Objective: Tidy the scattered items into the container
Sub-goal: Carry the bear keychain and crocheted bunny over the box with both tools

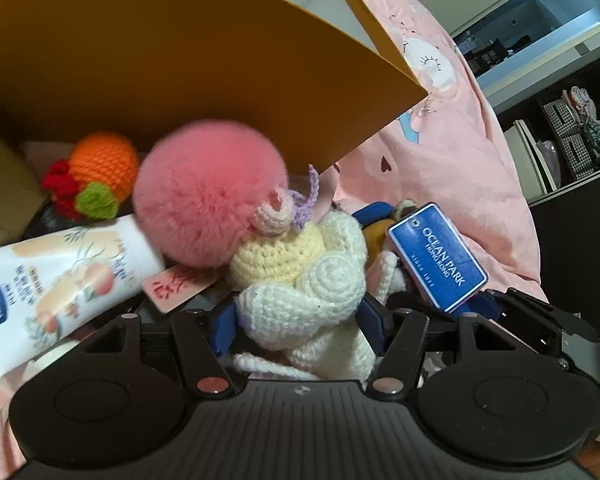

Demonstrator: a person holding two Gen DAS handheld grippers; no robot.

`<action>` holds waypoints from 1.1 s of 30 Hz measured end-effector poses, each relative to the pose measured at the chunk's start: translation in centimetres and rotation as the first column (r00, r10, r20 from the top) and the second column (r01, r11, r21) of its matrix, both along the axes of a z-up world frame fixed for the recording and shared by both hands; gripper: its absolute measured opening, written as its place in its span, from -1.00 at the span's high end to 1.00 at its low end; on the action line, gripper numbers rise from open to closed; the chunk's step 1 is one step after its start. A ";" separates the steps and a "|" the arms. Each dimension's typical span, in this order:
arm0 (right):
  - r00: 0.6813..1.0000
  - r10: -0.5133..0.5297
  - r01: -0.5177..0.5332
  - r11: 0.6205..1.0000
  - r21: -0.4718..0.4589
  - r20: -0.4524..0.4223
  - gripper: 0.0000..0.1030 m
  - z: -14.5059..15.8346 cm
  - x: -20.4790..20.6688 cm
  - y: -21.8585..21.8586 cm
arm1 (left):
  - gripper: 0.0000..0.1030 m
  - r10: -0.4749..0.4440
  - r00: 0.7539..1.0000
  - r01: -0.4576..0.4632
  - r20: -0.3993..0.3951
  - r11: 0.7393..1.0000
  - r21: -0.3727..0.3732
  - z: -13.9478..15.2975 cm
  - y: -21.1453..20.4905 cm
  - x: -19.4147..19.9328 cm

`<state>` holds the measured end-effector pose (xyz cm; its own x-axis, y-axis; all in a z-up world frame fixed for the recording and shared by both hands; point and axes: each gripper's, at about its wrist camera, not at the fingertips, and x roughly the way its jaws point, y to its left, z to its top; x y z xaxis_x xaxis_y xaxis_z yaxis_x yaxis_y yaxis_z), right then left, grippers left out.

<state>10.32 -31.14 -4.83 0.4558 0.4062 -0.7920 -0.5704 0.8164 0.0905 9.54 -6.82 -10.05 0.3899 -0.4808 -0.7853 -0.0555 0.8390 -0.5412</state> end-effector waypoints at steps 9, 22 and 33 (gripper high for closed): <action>1.000 0.004 -0.004 0.999 0.037 -0.010 0.12 0.9 -0.5 -0.5 | -0.18 -0.034 0.998 0.033 0.050 0.999 0.023 1.1 0.5 -0.6; 0.997 0.009 -0.020 0.988 0.151 0.077 0.15 6.5 -1.8 -0.3 | -0.18 -0.088 0.980 0.079 0.179 0.995 0.056 7.0 3.1 -2.9; 0.978 0.062 -0.117 0.953 0.280 0.197 0.15 12.6 1.0 5.6 | -0.18 -0.151 0.922 0.065 0.356 0.968 0.242 16.2 7.3 -3.1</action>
<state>11.33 -25.59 7.73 0.5334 0.6506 -0.5406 -0.6688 0.7156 0.2014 6.43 0.50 6.16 0.6275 -0.3674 -0.6865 0.2093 0.9288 -0.3058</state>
